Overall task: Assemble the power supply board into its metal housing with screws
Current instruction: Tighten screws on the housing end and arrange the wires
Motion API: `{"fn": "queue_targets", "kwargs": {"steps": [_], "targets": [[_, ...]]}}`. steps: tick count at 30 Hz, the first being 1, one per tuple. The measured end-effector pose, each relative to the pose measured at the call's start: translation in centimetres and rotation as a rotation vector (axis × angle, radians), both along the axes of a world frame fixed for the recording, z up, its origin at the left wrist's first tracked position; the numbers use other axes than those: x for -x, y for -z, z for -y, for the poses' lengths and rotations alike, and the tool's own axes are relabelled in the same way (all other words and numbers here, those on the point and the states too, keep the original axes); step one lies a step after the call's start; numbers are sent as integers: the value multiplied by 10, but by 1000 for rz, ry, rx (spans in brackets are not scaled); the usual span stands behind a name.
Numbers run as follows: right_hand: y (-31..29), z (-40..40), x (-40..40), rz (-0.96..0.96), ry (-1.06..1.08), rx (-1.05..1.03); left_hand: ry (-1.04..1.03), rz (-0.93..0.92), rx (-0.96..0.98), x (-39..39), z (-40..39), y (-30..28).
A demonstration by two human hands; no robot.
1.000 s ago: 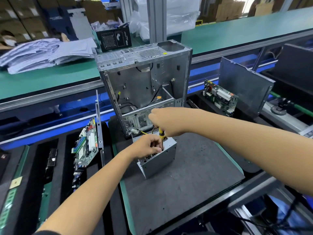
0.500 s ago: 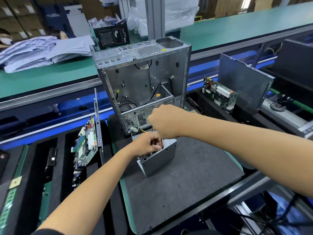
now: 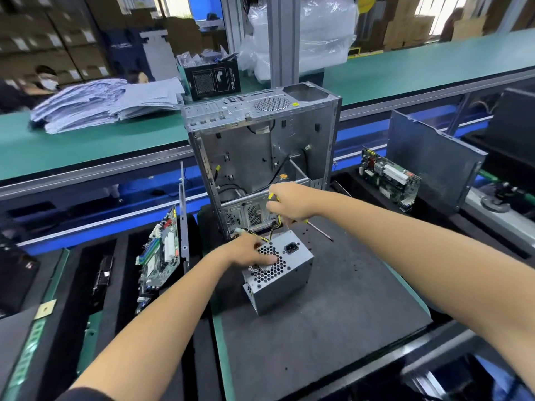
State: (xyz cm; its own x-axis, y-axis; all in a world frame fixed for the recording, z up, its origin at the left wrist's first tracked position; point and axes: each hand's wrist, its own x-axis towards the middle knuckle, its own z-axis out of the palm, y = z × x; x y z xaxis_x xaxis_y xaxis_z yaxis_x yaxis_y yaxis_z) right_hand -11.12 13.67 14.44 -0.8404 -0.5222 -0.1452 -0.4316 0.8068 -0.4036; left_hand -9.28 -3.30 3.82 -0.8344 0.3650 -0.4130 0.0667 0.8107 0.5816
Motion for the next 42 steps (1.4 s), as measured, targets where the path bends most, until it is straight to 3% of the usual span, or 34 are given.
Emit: {"fn": "queue_targets", "kwargs": {"steps": [3, 8, 13, 16, 18, 20, 22, 24, 28, 36, 42], "targets": [[14, -4, 5, 71, -100, -150, -3, 67, -42, -3, -2, -4], [44, -2, 8, 264, -263, -398, 120, 51, 57, -10, -13, -7], [57, -1, 10, 317, -316, -414, 225, 88, 28, -12, -16, -13], [62, -3, 8, 463, -323, -421, 68, 192, -216, -9, -4, -16], [64, -5, 5, 563, -326, -429, -73, 102, -281, -4, 8, -12], [62, -6, 1, 600, -324, -457, -97, -50, -86, 0, 16, 0], [61, -6, -4, 600, -333, -493, -42, -75, 111, -4, 13, 17], [61, -7, -9, 628, -334, -524, -21, -93, 189, -9, 5, 32], [64, -7, -16, 629, -336, -570, 96, -299, 378, -14, -10, 46], [73, -10, -23, 622, -388, -624, 107, -346, 403, -14, -18, 51], [97, 8, -40, 466, -506, -644, 129, -475, 488, -6, -10, 40]]}}
